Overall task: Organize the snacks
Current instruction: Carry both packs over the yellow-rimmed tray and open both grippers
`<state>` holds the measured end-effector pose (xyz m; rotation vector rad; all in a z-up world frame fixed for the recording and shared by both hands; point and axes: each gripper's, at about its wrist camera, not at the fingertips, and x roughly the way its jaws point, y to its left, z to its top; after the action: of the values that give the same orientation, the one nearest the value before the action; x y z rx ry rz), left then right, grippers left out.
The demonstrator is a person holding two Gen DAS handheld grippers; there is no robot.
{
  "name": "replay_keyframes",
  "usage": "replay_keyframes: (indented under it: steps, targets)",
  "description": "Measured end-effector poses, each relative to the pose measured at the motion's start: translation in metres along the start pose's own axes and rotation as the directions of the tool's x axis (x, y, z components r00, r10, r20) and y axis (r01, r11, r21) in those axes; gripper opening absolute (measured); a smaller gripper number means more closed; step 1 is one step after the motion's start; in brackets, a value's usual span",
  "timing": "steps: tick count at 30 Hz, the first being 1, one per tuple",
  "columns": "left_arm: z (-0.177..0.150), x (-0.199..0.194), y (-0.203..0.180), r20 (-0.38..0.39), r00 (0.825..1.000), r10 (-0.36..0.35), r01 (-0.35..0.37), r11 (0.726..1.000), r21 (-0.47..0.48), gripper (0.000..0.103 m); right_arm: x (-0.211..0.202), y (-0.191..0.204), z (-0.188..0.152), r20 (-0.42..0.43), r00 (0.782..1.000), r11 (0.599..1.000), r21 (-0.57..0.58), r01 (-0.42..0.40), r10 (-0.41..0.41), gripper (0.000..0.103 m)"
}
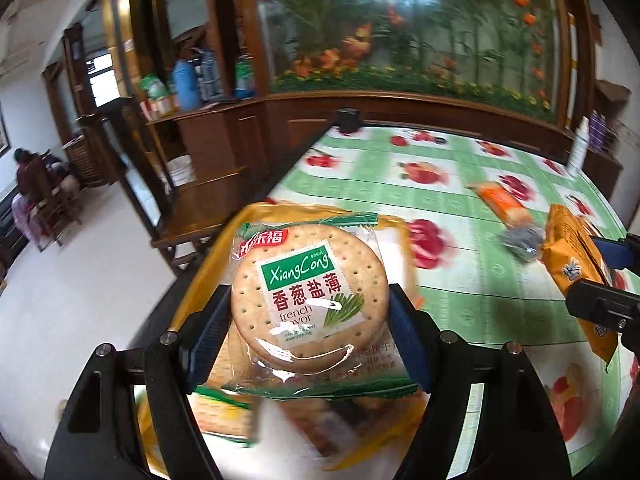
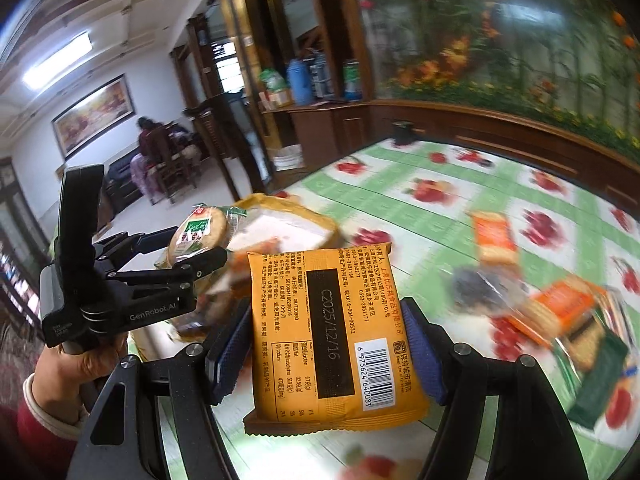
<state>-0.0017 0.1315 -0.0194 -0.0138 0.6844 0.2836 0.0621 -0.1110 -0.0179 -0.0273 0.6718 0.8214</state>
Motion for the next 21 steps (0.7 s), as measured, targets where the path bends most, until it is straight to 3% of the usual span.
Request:
replay_keyframes:
  steps: [10, 17, 21]
  targets:
    - [-0.008, 0.014, 0.045, -0.026, 0.998, 0.059, -0.061, 0.996, -0.064, 0.076, 0.066, 0.064, 0.052, -0.002, 0.989, 0.987, -0.072, -0.145, 0.145, 0.072]
    - [-0.004, 0.036, 0.071, -0.075, 0.992, 0.101, -0.107, 0.991, -0.083, 0.076, 0.124, 0.068, 0.075, -0.034, 0.981, 0.982, 0.003, -0.190, 0.190, 0.072]
    - [-0.004, 0.046, 0.071, -0.099, 0.990, 0.104, -0.111, 0.991, -0.075, 0.076, 0.162, 0.062, 0.078, -0.082, 0.981, 0.984, 0.053, -0.169, 0.173, 0.072]
